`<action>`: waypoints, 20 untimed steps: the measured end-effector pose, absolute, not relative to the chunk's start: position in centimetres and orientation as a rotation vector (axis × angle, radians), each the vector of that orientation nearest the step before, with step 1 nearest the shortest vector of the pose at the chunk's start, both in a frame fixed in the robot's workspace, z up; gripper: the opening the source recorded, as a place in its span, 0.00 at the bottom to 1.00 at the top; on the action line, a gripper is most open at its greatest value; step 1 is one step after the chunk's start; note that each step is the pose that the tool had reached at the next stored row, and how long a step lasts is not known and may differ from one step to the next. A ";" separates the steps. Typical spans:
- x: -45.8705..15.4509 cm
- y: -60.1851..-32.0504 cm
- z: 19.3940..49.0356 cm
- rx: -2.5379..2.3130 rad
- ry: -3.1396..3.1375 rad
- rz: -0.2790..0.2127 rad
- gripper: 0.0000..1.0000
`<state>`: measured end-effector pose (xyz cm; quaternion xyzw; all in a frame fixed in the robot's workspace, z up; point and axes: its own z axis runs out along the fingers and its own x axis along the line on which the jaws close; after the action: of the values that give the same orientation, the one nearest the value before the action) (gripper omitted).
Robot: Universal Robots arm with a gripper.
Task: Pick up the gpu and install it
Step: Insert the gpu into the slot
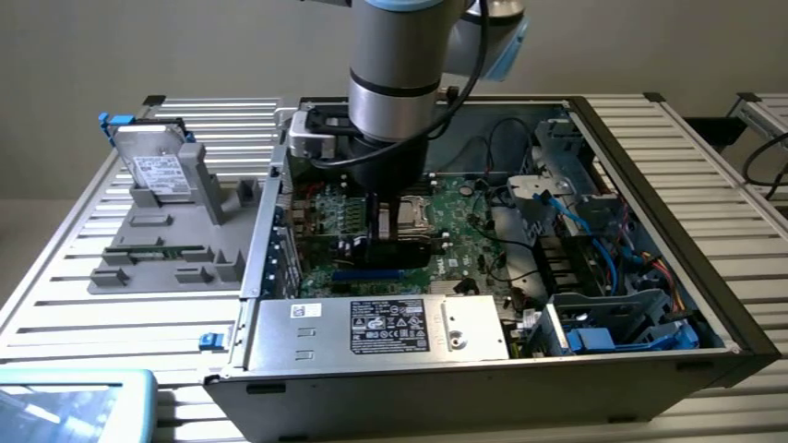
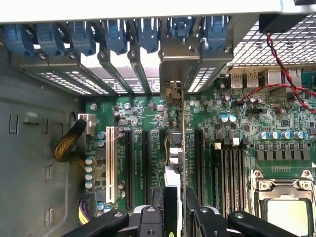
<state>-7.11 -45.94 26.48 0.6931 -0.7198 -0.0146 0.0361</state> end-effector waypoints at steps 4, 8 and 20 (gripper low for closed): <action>-7.2 -45.8 26.4 2.129 -2.211 -0.045 0.28; -7.3 -45.8 26.4 2.129 -2.211 -0.045 0.28; -7.4 -45.3 25.9 2.128 -2.210 -0.047 0.28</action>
<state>-7.43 -45.29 25.88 0.6931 -0.7197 -0.0153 0.0367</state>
